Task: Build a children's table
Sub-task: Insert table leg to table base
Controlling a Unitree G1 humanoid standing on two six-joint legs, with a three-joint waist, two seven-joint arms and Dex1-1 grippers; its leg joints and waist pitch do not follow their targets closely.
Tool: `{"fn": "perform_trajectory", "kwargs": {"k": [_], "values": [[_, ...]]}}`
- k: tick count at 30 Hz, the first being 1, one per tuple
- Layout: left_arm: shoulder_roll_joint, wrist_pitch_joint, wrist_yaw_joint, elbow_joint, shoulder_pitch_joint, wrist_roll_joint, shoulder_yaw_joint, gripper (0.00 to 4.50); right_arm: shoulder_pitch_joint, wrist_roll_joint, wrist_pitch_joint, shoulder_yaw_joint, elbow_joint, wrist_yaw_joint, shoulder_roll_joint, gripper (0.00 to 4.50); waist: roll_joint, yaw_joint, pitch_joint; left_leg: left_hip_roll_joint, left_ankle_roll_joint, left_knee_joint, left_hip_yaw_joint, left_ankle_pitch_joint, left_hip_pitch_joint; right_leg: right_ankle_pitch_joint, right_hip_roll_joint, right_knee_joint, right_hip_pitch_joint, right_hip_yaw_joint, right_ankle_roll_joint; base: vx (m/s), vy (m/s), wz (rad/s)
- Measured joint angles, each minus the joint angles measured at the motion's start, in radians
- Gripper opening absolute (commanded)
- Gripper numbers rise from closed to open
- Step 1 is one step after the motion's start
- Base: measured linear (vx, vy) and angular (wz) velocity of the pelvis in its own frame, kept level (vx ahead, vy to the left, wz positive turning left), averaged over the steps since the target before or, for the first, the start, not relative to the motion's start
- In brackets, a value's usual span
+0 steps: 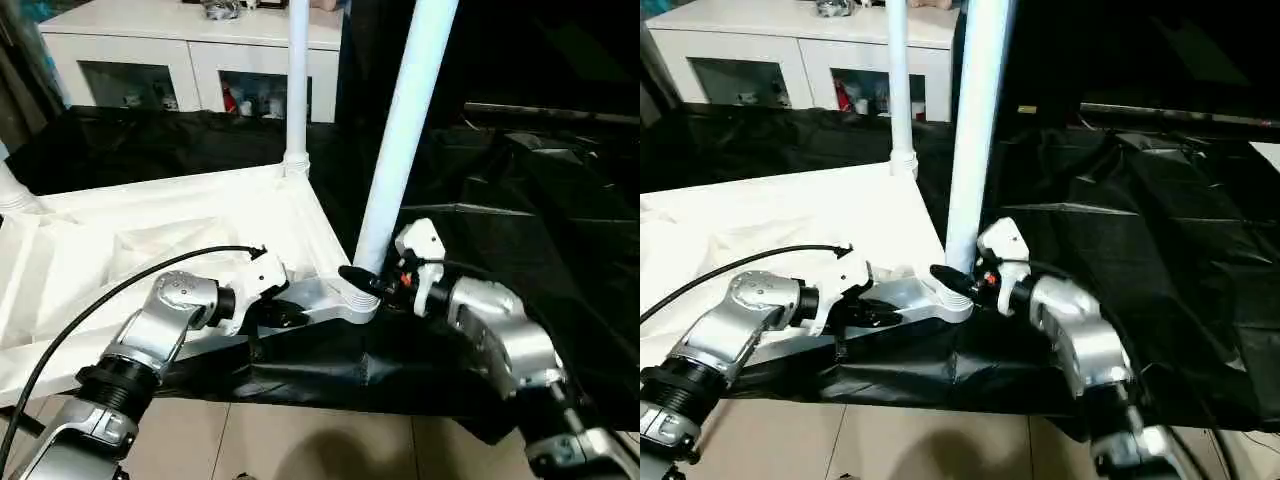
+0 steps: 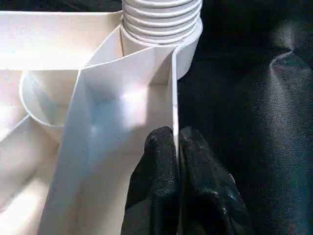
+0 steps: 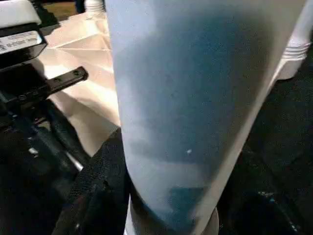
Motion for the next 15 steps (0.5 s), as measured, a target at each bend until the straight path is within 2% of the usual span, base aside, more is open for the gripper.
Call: {"fn": "perform_trajectory", "kwargs": {"k": [5, 10, 15], "values": [[0.003, -0.005, -0.02, 0.0, 0.0, 0.0, -0.003, 0.0, -0.018, 0.003, 0.007, 0.012, 0.024, 0.094, -0.039, 1.89, -0.001, 0.006, -0.001, 0.0, 0.0, -0.003, 0.0, 0.0, 0.002, 0.0, 0.0, 0.0, 0.001, 0.0, 0.0, 0.0, 0.0, 0.0], [0.008, -0.018, -0.048, 0.001, 0.0, 0.0, -0.007, 0.0, -0.027, 0.006, -0.035, 0.022, 0.054, 0.177, -0.066, 1.89, -0.002, 0.014, -0.001, 0.0, 0.0, -0.005, 0.0, 0.0, 0.003, -0.001, 0.0, 0.0, 0.001, 0.0, -0.003, 0.0, 0.0, 0.0], [0.013, -0.027, -0.067, 0.009, 0.0, 0.0, -0.007, 0.0, -0.039, 0.006, -0.049, 0.024, 0.083, 0.216, -0.067, 1.89, -0.002, 0.013, -0.002, 0.0, 0.0, -0.005, 0.0, 0.0, 0.005, -0.002, 0.0, -0.001, 0.003, 0.0, -0.001, 0.0, 0.0, 0.0]]}}
